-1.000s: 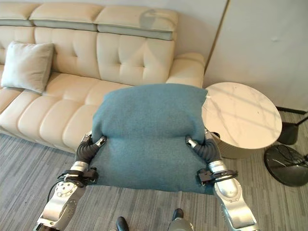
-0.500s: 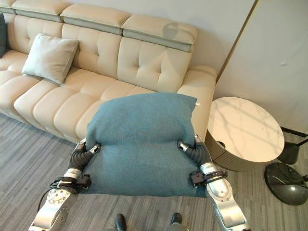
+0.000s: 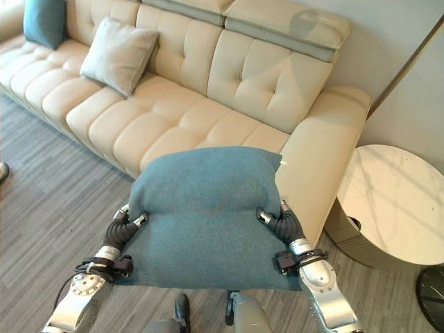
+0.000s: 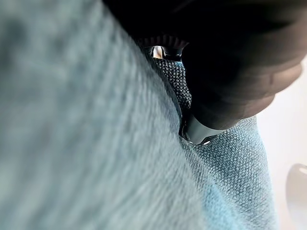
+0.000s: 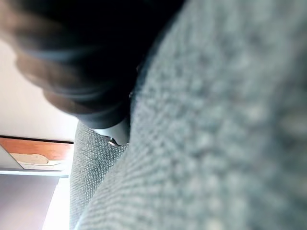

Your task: Pick up all the scattered cushions and arrange them neatly on the sofa.

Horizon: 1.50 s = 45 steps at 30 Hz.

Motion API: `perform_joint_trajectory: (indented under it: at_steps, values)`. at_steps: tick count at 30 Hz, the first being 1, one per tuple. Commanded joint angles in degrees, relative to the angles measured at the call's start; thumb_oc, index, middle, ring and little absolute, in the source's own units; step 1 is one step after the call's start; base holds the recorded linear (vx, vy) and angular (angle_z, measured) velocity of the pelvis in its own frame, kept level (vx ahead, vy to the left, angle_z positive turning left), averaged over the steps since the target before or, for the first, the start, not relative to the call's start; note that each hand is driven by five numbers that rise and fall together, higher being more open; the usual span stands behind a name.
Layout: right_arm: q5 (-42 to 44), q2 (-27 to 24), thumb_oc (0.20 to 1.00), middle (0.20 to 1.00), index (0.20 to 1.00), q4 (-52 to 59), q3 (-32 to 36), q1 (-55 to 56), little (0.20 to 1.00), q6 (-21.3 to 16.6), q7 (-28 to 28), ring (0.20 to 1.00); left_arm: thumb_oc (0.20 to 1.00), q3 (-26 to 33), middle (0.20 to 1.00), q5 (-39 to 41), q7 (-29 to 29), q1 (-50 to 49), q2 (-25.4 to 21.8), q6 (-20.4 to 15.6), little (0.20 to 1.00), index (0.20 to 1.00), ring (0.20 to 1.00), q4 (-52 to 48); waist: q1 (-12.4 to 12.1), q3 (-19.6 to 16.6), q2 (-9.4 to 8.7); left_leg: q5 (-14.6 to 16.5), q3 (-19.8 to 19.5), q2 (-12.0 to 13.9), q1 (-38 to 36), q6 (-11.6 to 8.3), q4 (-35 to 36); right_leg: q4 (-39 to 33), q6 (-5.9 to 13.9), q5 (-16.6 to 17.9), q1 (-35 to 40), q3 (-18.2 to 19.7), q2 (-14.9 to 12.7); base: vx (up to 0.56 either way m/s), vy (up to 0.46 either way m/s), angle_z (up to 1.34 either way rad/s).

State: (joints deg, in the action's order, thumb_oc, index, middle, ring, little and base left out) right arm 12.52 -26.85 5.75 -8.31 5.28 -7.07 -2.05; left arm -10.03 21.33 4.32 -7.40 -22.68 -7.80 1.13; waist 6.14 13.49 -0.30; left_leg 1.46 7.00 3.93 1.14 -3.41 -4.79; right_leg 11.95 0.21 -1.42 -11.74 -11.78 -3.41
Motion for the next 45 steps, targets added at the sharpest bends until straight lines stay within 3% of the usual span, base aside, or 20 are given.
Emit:
perform_joint_trajectory:
  at_steps: [1, 6, 9, 10, 13, 15, 19, 22, 23, 25, 28, 29, 30, 31, 33, 35, 37, 40, 44, 45]
  values:
    - [2.17, 0.45, 0.200, 0.200, 0.200, 7.46, -0.67, -4.60, 0.200, -6.31, -0.52, 0.200, 0.200, -1.96, 0.200, -0.58, -4.80, 4.31, 0.52, -5.65, 0.200, 0.200, 0.200, -6.01, 1.69, -3.71, -0.84, 4.31, 5.64, -2.27, -1.63, -1.99, -16.24, -9.76, 4.34, 2.44, 4.93, 0.95, -1.48, 0.17, -0.053, 0.02]
    - [1.69, 0.20, 0.200, 0.200, 0.200, 7.69, 0.72, -4.11, 0.200, -5.90, 0.08, 0.200, 0.200, -1.86, 0.200, -1.64, -4.98, 4.99, 0.51, -5.48, 0.200, 0.200, 0.200, -5.45, 1.68, -4.41, -1.50, 7.56, 9.51, -2.64, 4.38, 0.43, -10.33, -11.09, 5.17, 0.95, 8.29, 2.60, -2.43, 0.20, 0.016, -0.06]
    - [1.25, 0.33, 0.200, 0.200, 0.200, 7.93, 1.71, -3.25, 0.200, -6.13, 0.59, 0.200, 0.200, -1.50, 0.200, -2.22, -4.78, 4.98, 0.37, -5.29, 0.200, 0.200, 0.200, -5.81, 1.33, -4.26, -0.99, -0.82, 10.87, 0.25, 6.52, -1.32, -1.32, -11.55, 5.57, -0.31, 10.87, 3.31, -2.34, 0.21, 0.119, -0.14]
    - [1.08, 0.48, 0.200, 0.200, 0.200, 7.93, 1.83, -3.00, 0.200, -5.97, 0.78, 0.200, 0.200, -1.44, 0.200, -2.23, -4.69, 4.76, 0.28, -5.03, 0.200, 0.200, 0.200, -5.79, 1.11, -4.28, -0.63, -2.08, 9.79, 0.91, 6.75, -1.54, 0.59, -11.63, 5.61, -0.80, 11.45, 3.79, -2.12, 0.33, 0.223, -0.22]
    - [-0.92, 0.01, 0.200, 0.200, 0.200, 6.84, 1.57, -2.78, 0.200, -5.77, 1.68, 0.200, 0.200, -1.47, 0.200, -1.79, -2.19, 5.10, 0.53, -5.35, 0.200, 0.200, 0.200, -5.34, -0.03, -3.90, -0.56, -6.91, -4.64, 4.15, 11.11, -4.18, 4.59, -8.14, 4.89, -4.47, 12.55, 11.01, -1.96, 0.39, 0.304, -0.71]
    - [-1.24, -0.09, 0.200, 0.200, 0.200, 6.55, 1.65, -2.62, 0.200, -5.67, 1.73, 0.200, 0.200, -1.55, 0.200, -1.41, -1.76, 5.26, 0.63, -5.46, 0.200, 0.200, 0.200, -5.23, -0.17, -3.90, -0.68, -7.38, -5.51, 4.84, 11.67, -4.51, 3.94, -7.59, 4.95, -5.32, 13.03, 11.68, -2.19, 0.28, 0.236, -0.97]
    - [-2.98, 0.99, 0.200, 0.200, 0.200, 6.02, 2.58, -1.19, 0.200, -4.95, 1.12, 0.200, 0.200, -1.02, 0.200, -1.58, -2.48, 3.71, 0.00, -4.65, 0.200, 0.200, 0.200, -4.88, -0.96, -5.29, -0.94, -4.69, -4.42, 3.86, 10.99, -2.67, -1.26, -4.98, 6.49, -6.44, 15.25, 13.96, -5.15, 0.41, 0.375, -0.54]
    - [-2.96, 2.65, 0.200, 0.200, 0.200, 5.11, 0.91, -3.17, 0.200, -4.65, 0.56, 0.200, 0.200, 0.34, 0.200, -2.69, -2.14, 3.30, -2.13, -4.31, 0.200, 0.200, 0.200, -4.90, -1.96, -4.14, -2.75, -0.42, -0.13, 2.96, 8.45, 0.16, -3.75, 5.24, 7.94, -0.57, 10.61, 15.91, -7.03, 0.22, 0.270, -0.38]
    - [-2.97, 2.67, 0.200, 0.200, 0.200, 5.09, 0.90, -3.24, 0.200, -4.65, 0.56, 0.200, 0.200, 0.37, 0.200, -2.68, -2.14, 3.34, -2.16, -4.30, 0.200, 0.200, 0.200, -4.90, -2.18, -4.28, -2.70, -0.62, 0.08, 3.09, 8.59, 0.17, -3.59, 5.22, 7.93, -0.36, 10.25, 16.17, -6.91, 0.20, 0.317, -0.91]
    - [-2.34, 4.47, 0.200, 0.200, 0.200, 4.68, -0.61, -4.39, 0.200, -4.64, 0.20, 0.200, 0.200, 1.64, 0.200, -2.69, -1.78, 2.23, -2.71, -4.15, 0.200, 0.200, 0.200, -4.46, -2.68, -3.19, -2.53, 1.91, 4.49, 2.80, 4.53, 2.15, -3.31, 11.83, 7.95, 2.57, 4.73, 12.54, -8.05, 0.26, 0.375, -1.09]
    - [-1.48, 4.32, 0.200, 0.200, 0.200, 4.58, -1.09, -4.55, 0.200, -4.61, -0.99, 0.200, 0.200, 1.77, 0.200, -2.82, -2.12, 1.61, -1.49, -4.06, 0.200, 0.200, 0.200, -3.99, -1.25, -2.94, -2.36, 4.08, 6.61, -0.32, -0.22, 3.03, -1.40, 9.18, 7.34, 0.80, 0.18, 8.63, -4.36, 0.24, 0.241, -0.74]
    - [-1.48, 4.32, 0.200, 0.200, 0.200, 4.57, -1.09, -4.56, 0.200, -4.61, -0.99, 0.200, 0.200, 1.77, 0.200, -2.82, -2.12, 1.61, -1.48, -4.06, 0.200, 0.200, 0.200, -3.99, -1.25, -2.97, -2.34, 4.07, 6.62, -0.31, -0.20, 3.02, -1.38, 9.14, 7.34, 0.84, 0.17, 8.62, -4.34, 0.32, 0.215, -0.25]
    - [-0.29, 4.30, 0.200, 0.200, 0.200, 4.75, -1.37, -5.17, 0.200, -4.66, -1.21, 0.200, 0.200, 1.78, 0.200, -2.42, -2.34, 1.75, -1.30, -4.00, 0.200, 0.200, 0.200, -4.11, -1.00, -2.92, -2.28, 6.65, 7.58, -1.86, -3.06, 3.12, -0.56, 4.57, 7.53, -0.78, -2.20, 3.06, -4.40, 0.17, 0.106, -0.29]
    - [-0.21, 4.22, 0.200, 0.200, 0.200, 4.78, -1.37, -5.27, 0.200, -4.64, -1.24, 0.200, 0.200, 1.85, 0.200, -2.39, -2.36, 1.82, -1.25, -4.01, 0.200, 0.200, 0.200, -4.10, -0.74, -2.73, -2.32, 5.80, 7.94, -1.76, -2.66, 3.26, -0.53, 3.82, 6.96, 0.24, -2.13, 2.29, -4.44, 0.27, 0.139, -0.33]
    - [0.30, 4.16, 0.200, 0.200, 0.200, 4.20, -1.34, -5.19, 0.200, -5.09, -1.16, 0.200, 0.200, 1.96, 0.200, -2.82, -2.27, 2.04, -0.57, -4.23, 0.200, 0.200, 0.200, -3.50, -0.17, -2.90, -2.35, 8.11, 8.34, -2.66, -5.61, 3.06, 0.39, -1.11, 7.30, 0.33, -3.29, -1.21, -3.73, 0.30, 0.036, -0.14]
    - [0.82, 3.74, 0.200, 0.200, 0.200, 4.73, -0.27, -3.83, 0.200, -5.06, -1.76, 0.200, 0.200, 1.47, 0.200, -2.66, -3.63, 2.14, 0.24, -4.37, 0.200, 0.200, 0.200, -3.79, 0.70, -3.00, -2.45, 8.89, 7.93, -3.12, -5.89, 2.98, -1.06, -3.01, 7.12, 1.29, -2.21, 0.57, -3.25, 0.32, -0.030, -0.02]
    - [1.24, 2.82, 0.200, 0.200, 0.200, 3.98, 1.27, -2.09, 0.200, -5.33, -1.27, 0.200, 0.200, 0.66, 0.200, -2.29, -4.52, 1.81, 1.21, -4.42, 0.200, 0.200, 0.200, -3.61, 0.82, -3.83, -2.63, 6.62, 7.83, -1.84, -4.12, 0.29, -9.26, -5.50, 5.33, 2.01, 1.48, 1.00, -2.72, 0.28, -0.097, 0.49]
    - [1.76, 1.27, 0.200, 0.200, 0.200, 3.87, 2.06, -1.21, 0.200, -5.10, -1.10, 0.200, 0.200, 0.31, 0.200, -2.00, -4.85, 1.35, 1.30, -4.20, 0.200, 0.200, 0.200, -3.46, 0.60, -4.27, -2.93, 3.11, 5.92, 0.35, -0.19, -1.99, -18.06, -8.17, 3.82, 1.52, 4.78, 1.63, -1.62, 0.16, -0.073, 0.49]
    - [0.94, 0.25, 0.200, 0.200, 0.200, 3.62, 2.27, -1.62, 0.200, -4.75, -0.41, 0.200, 0.200, 0.04, 0.200, -2.37, -4.42, 2.08, 1.35, -3.94, 0.200, 0.200, 0.200, -2.57, 0.05, -4.59, -3.77, 5.63, 3.75, 0.78, 2.61, -0.96, -13.89, -9.76, 4.30, 0.83, 6.68, 3.40, -2.51, 0.15, 0.081, 0.01]
    - [0.70, -0.04, 0.200, 0.200, 0.200, 3.69, 2.46, -1.90, 0.200, -4.67, -0.18, 0.200, 0.200, 0.11, 0.200, -2.43, -4.17, 2.46, 1.27, -3.95, 0.200, 0.200, 0.200, -2.72, -0.40, -4.48, -3.74, 5.69, 1.29, 0.65, 2.90, -0.92, -7.64, -9.91, 4.80, 0.49, 7.15, 4.57, -2.68, 0.17, 0.198, 0.05]
